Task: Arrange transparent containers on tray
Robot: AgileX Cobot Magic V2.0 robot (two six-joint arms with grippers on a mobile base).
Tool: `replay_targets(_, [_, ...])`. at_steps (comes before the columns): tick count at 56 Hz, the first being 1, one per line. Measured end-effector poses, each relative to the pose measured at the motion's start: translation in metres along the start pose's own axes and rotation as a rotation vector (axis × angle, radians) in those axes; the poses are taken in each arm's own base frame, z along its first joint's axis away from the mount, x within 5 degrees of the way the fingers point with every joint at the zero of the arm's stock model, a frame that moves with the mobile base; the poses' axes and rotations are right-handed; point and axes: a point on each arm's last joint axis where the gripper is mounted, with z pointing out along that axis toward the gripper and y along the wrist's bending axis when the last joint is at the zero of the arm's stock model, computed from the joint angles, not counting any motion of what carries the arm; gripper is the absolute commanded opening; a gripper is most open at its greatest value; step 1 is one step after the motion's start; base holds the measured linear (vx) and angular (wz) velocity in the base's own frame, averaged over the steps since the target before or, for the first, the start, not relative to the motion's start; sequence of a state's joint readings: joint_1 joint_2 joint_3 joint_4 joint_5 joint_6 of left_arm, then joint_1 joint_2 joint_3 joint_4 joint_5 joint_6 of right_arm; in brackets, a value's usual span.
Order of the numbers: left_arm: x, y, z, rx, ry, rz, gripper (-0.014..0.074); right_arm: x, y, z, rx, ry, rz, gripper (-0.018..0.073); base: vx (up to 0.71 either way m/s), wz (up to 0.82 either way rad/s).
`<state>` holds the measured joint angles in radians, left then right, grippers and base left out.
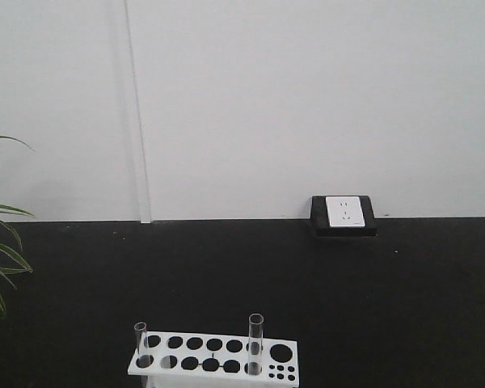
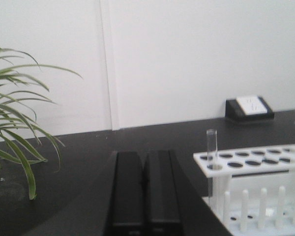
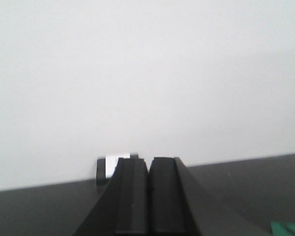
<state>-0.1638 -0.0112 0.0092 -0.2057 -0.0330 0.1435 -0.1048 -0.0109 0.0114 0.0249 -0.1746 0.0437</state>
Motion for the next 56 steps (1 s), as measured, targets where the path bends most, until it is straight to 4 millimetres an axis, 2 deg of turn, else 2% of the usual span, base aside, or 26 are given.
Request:
replay_targets(4, [-0.02, -0.002, -0.001, 0.006, -0.048, 0.009, -0.0001, -0.023, 0.002, 0.001, -0.005, -0.05, -0.007, -0.0011, 0.0, 0.0])
replay_targets(7, [-0.039, -0.003, -0.004, 0.01, -0.098, 0.016, -0.0001, -0.052, 0.004, 0.002, -0.01, -0.103, -0.029, -0.0011, 0.0, 0.0])
replay_targets(12, [-0.081, -0.005, -0.005, 0.012, -0.185, 0.024, -0.0001, -0.092, 0.007, 0.009, -0.012, -0.144, -0.071, -0.0011, 0.0, 0.0])
replay_targets(15, [-0.114, -0.007, -0.003, 0.013, -0.237, 0.032, -0.0001, -0.121, 0.009, 0.018, -0.013, -0.169, -0.088, -0.0011, 0.0, 0.0])
replay_targets(16, [-0.121, -0.008, 0.001, 0.012, -0.234, 0.037, -0.0001, -0.133, 0.01, 0.02, -0.013, -0.187, -0.095, -0.0011, 0.0, 0.0])
replay_targets(20, [-0.153, -0.01, 0.014, 0.009, -0.247, 0.072, -0.0001, -0.161, 0.012, 0.042, -0.013, -0.181, -0.102, -0.0011, 0.0, 0.0])
replay_targets(24, [-0.177, -0.011, 0.03, 0.004, -0.244, 0.114, -0.0001, -0.178, 0.013, 0.066, -0.012, -0.16, -0.103, -0.0011, 0.0, 0.0])
replay_targets(27, [-0.185, -0.012, 0.053, 0.003, -0.197, 0.134, -0.0001, -0.186, 0.014, 0.083, -0.012, -0.139, -0.103, -0.0011, 0.0, 0.0])
replay_targets(34, [-0.185, -0.012, 0.102, 0.002, -0.093, 0.135, -0.0001, -0.175, 0.013, 0.132, -0.01, -0.024, -0.103, -0.0011, 0.0, 0.0])
replay_targets(41, [-0.168, -0.011, 0.141, -0.001, -0.003, 0.115, 0.0001, -0.151, 0.012, 0.164, -0.009, 0.085, -0.101, -0.0011, 0.0, 0.0])
replay_targets(47, [-0.153, -0.01, 0.162, -0.005, 0.044, 0.111, 0.0008, -0.134, 0.011, 0.178, -0.007, 0.158, -0.099, -0.0007, 0.0, 0.0])
replay_targets(56, [-0.143, -0.009, 0.175, -0.008, 0.062, 0.11, 0.0055, -0.125, 0.01, 0.186, -0.006, 0.194, -0.099, 0.0018, 0.0, 0.0])
